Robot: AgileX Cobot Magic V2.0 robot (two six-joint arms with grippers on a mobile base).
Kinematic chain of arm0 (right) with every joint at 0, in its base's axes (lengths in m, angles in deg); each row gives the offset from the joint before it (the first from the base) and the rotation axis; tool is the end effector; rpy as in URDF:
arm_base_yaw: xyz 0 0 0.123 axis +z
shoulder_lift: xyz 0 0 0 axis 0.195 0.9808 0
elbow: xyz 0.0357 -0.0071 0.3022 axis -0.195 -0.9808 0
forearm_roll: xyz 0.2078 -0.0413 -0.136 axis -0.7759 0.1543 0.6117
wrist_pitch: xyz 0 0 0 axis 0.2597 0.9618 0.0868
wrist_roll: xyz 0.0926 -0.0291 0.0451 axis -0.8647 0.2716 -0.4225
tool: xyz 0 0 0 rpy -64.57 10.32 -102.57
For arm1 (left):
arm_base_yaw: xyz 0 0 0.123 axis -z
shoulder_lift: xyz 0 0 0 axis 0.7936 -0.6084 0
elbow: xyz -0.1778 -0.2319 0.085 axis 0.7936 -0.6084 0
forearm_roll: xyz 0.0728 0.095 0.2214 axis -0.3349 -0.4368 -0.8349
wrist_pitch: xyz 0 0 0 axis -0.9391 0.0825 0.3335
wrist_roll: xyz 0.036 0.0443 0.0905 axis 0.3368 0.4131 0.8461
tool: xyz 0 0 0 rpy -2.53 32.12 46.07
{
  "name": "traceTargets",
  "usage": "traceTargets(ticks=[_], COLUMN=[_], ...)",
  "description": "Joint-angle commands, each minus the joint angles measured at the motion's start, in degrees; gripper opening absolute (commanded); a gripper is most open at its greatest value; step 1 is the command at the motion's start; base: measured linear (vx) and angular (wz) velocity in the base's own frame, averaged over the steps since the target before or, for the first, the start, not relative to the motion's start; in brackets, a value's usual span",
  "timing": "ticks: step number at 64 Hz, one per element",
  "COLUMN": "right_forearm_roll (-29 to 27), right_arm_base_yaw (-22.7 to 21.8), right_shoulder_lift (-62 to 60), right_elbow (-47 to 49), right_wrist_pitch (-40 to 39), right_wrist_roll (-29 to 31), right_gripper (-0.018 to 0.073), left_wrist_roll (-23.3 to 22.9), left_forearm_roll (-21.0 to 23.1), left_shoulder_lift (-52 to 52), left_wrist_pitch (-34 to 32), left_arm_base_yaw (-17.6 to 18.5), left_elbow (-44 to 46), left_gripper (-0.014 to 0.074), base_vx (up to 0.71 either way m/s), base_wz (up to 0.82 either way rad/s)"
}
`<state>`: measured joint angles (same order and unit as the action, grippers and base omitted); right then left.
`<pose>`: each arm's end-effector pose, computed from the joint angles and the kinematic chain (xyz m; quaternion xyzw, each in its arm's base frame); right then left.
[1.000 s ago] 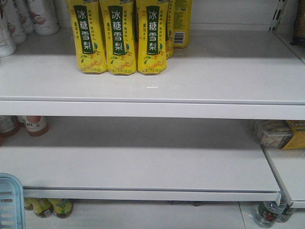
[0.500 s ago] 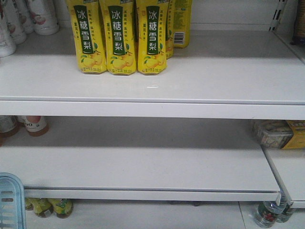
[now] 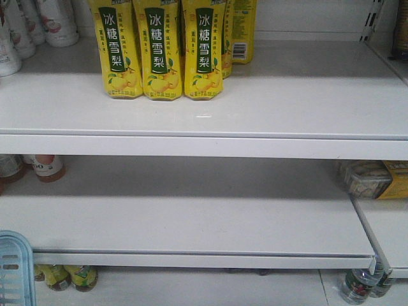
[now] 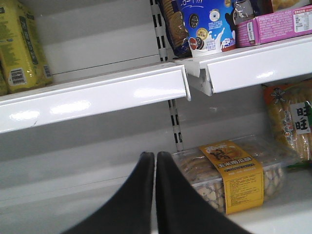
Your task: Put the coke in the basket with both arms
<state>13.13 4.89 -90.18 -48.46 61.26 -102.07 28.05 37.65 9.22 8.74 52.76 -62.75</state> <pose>0.0526 -0.0055 0.2085 0.1008 0.6634 0.0322 0.7407 0.0538 -0.0002 0.1876 -0.0942 0.7262 -0.0908 0.6749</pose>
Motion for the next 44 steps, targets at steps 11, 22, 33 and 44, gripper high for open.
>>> traceTargets(ticks=[11, 22, 33, 44], right_forearm_roll=[0.5, 0.5, 0.5, 0.5], right_arm_base_yaw=[-0.4, -0.4, -0.4, -0.4], right_shoulder_lift=[-0.7, -0.7, -0.7, -0.7], right_elbow=[-0.4, -0.4, -0.4, -0.4], right_wrist_pitch=[-4.8, -4.8, -4.8, -4.8], right_wrist_roll=[0.1, 0.1, 0.1, 0.1], right_gripper=[-0.0002, -0.0002, -0.0002, -0.0002], left_wrist_roll=[1.1, 1.1, 1.1, 1.1], left_forearm_roll=[-1.6, -1.6, -1.6, -1.6], left_shoulder_lift=[1.2, 1.2, 1.2, 1.2], left_wrist_pitch=[-8.9, -8.9, -8.9, -8.9], left_arm_base_yaw=[0.0, 0.0, 0.0, 0.0], left_elbow=[1.7, 1.7, 1.7, 1.7], left_gripper=[-0.0006, -0.0006, -0.0006, -0.0006], base_vx=[0.0, 0.0, 0.0, 0.0], base_wz=[0.0, 0.0, 0.0, 0.0])
